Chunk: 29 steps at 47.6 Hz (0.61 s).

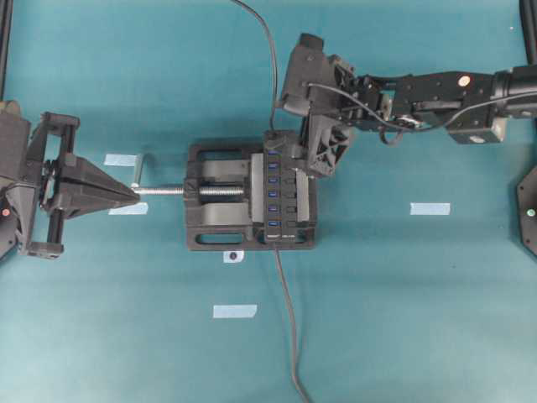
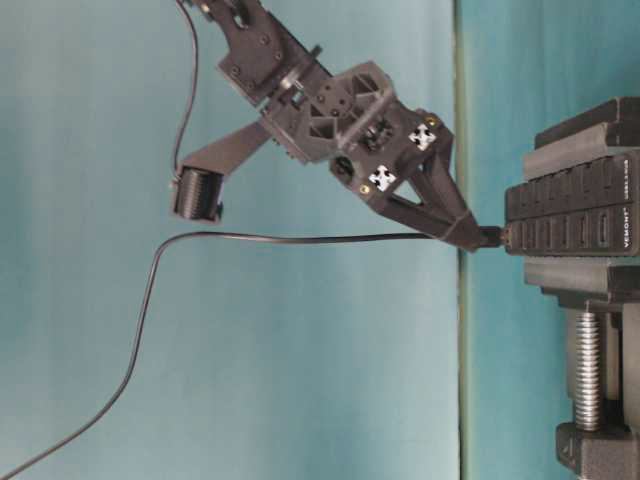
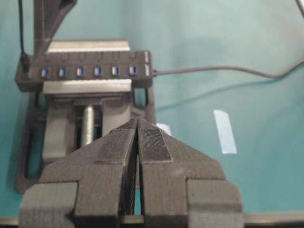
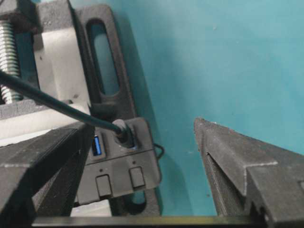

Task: Insert the USB into the front port of the fixed hub.
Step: 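Grasp the black USB plug with the right gripper and pull it out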

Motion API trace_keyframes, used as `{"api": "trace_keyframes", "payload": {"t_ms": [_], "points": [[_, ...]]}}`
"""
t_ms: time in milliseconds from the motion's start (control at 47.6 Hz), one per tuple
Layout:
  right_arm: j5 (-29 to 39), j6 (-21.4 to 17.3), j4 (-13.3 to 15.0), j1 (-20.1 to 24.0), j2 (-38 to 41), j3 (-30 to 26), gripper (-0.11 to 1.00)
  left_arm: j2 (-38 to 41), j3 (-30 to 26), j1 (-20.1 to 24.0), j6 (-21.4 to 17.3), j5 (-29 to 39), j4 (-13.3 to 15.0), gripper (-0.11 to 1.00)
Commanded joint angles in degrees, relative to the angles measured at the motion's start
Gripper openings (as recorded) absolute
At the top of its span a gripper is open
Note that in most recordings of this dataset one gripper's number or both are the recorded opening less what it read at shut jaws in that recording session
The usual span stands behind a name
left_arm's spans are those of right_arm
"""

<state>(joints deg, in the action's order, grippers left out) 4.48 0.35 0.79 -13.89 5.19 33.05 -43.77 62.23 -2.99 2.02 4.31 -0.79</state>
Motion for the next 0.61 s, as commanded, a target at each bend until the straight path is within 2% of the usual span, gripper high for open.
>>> {"api": "trace_keyframes", "payload": {"t_ms": [0,399,589], "points": [[-0.5,0.3,-0.1,0.6,-0.8,-1.2,0.87,-0.1,-0.6,-0.2,0.0,-0.3,-0.1,0.00],[-0.1,0.3,-0.1,1.2,0.2,-2.2,0.83,-0.1,-0.8,-0.2,0.0,-0.6,-0.1,0.00],[0.4,0.3,-0.1,1.2,0.3,-2.5,0.70,-0.2,-0.8,-0.2,0.0,-0.6,-0.2,0.00]]}}
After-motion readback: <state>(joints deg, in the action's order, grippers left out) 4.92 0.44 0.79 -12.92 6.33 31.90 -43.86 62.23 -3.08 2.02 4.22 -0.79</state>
